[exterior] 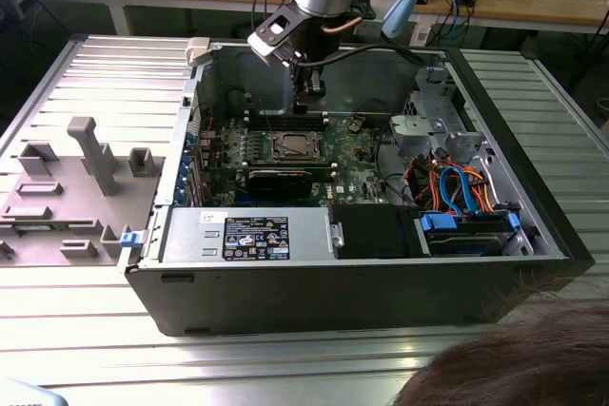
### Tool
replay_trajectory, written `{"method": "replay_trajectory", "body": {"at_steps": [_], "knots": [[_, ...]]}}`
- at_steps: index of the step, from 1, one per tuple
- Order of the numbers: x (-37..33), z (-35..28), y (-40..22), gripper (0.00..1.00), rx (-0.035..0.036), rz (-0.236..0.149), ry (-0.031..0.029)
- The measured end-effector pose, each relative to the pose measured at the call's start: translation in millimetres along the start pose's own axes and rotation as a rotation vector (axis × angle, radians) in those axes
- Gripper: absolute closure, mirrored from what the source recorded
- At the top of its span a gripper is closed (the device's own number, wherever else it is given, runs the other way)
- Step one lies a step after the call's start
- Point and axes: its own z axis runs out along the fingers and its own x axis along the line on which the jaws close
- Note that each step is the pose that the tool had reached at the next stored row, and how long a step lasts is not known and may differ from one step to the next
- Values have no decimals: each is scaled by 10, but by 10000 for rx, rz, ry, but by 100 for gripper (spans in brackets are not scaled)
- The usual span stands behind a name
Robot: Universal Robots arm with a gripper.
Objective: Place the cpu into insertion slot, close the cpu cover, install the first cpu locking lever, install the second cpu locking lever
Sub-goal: 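Install the first cpu locking lever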
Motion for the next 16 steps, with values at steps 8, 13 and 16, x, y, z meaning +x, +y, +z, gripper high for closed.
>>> {"method": "replay_trajectory", "body": {"at_steps": [8, 13, 16], "knots": [[0, 0, 0, 89, 3, -71, -6], [0, 0, 0, 89, 3, -105, -9], [0, 0, 0, 89, 4, -125, -11]]}}
